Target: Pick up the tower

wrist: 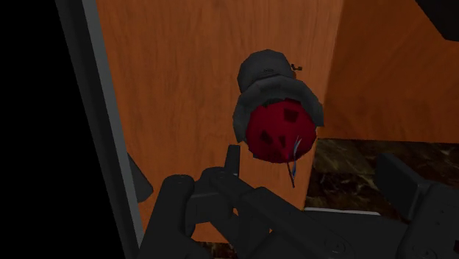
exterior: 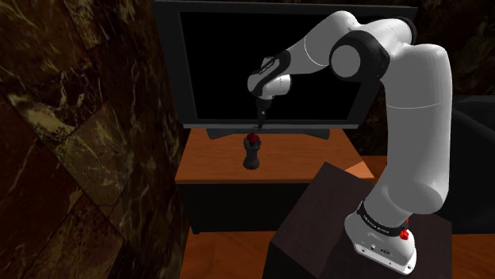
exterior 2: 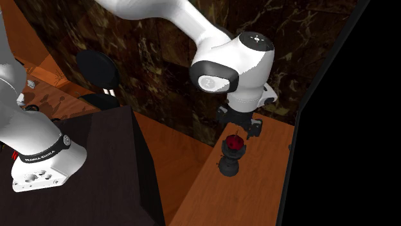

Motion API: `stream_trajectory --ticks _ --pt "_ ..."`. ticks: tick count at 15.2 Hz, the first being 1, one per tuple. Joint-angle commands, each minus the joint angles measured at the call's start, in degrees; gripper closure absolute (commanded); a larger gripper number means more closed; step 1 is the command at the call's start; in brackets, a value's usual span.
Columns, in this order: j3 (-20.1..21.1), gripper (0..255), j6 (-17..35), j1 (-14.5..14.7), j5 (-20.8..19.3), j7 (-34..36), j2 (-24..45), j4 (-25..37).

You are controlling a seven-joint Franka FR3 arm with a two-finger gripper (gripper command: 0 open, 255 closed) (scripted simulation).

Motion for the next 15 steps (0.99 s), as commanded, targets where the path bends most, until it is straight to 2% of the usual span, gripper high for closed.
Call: stream_trajectory --ticks 1,7,8,15 --pt "0.5 0 1.0 -0.4 0.7 -0.8 1.4 0.4" --pt "1.4 0 3.3 -1.1 2.2 -2.0 3.9 0.4" --pt "1.5 255 3.5 -1.0 2.2 -2.0 3.9 0.2" --pt "1.5 255 3.5 -1.0 2.2 -1.9 3.9 0.2"
